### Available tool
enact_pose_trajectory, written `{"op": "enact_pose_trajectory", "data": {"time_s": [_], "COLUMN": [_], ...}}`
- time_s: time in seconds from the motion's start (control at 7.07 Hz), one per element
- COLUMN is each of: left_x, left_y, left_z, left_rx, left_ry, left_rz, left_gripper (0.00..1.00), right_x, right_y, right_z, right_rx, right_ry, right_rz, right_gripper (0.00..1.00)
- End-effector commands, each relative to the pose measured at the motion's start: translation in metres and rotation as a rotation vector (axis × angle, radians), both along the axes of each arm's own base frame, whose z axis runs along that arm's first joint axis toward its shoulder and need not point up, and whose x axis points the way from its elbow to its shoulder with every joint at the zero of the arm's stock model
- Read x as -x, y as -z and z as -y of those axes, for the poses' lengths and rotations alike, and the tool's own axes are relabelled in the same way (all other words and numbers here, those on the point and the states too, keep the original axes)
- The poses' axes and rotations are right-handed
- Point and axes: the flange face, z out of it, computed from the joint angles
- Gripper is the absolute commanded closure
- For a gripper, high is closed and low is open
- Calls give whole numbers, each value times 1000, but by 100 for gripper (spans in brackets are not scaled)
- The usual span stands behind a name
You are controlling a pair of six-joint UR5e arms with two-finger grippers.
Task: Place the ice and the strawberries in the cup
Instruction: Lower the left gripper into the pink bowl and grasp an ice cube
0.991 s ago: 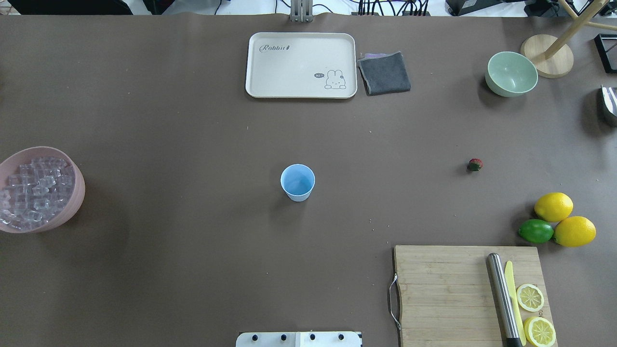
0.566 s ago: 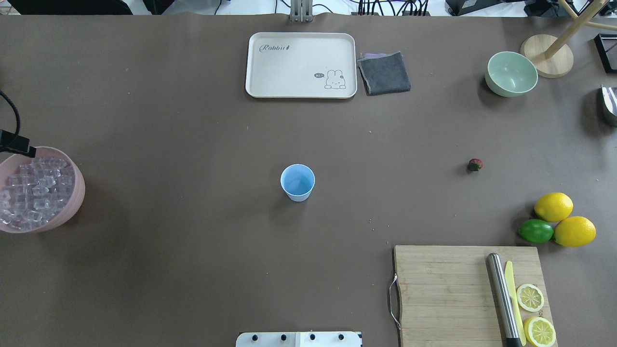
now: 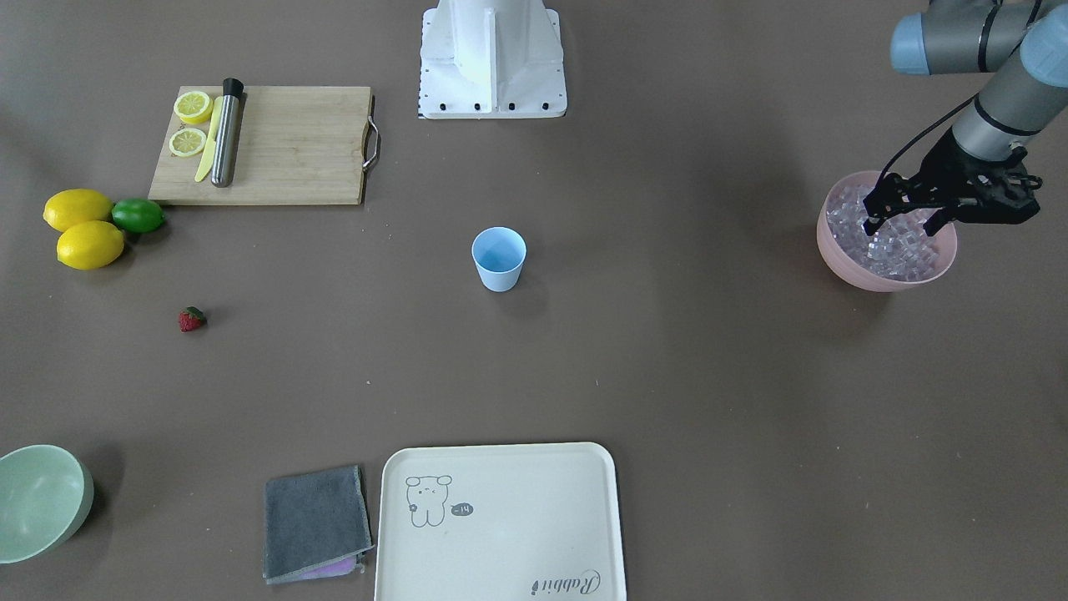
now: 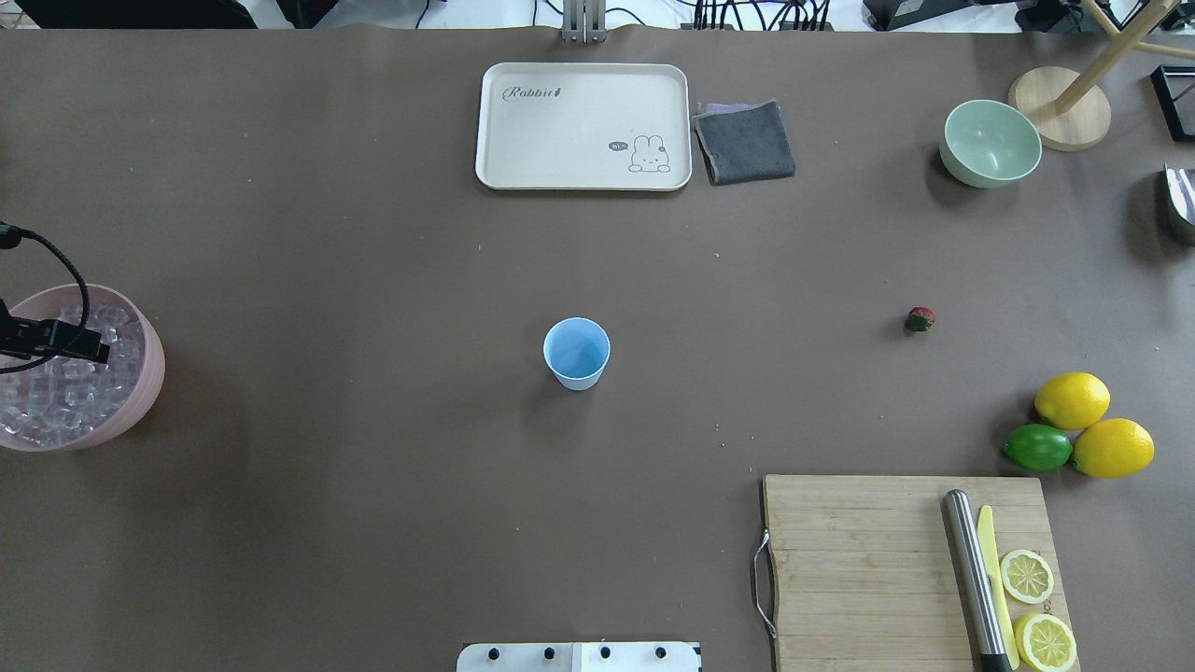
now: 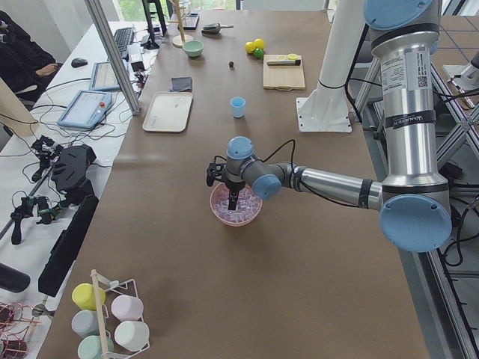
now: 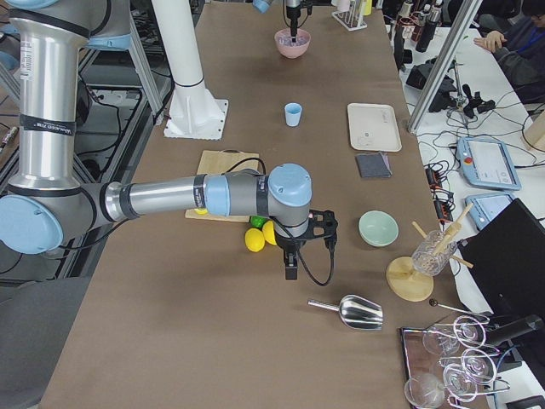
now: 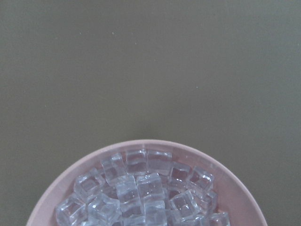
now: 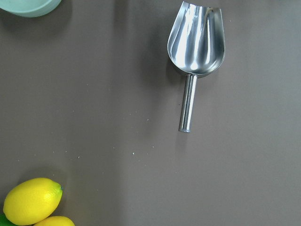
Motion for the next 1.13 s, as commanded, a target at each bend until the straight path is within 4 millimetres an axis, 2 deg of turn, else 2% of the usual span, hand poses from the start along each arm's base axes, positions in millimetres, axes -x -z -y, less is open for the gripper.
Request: {"op": "enact_pose_trajectory", "data": {"time_s": [0.0,0.14,0.99], "left_x": [-2,-1,-6], "left_y": [-6,-6,-16], "left_z": [0,1,4], "left_rx": [0,-2,-2], "left_ry": [-5,-5,-20], "left_rz": [4,4,23], "left_gripper": [20,31,34], "right_x": [0,0,0], "right_y": [-1,-1,-1], "right_z": [-2,-2,-1], "right_rx": [3,3,3], "right_ry": [-1,-1,1], "right_rz": [0,0,-1], "right_gripper": [0,0,0]}}
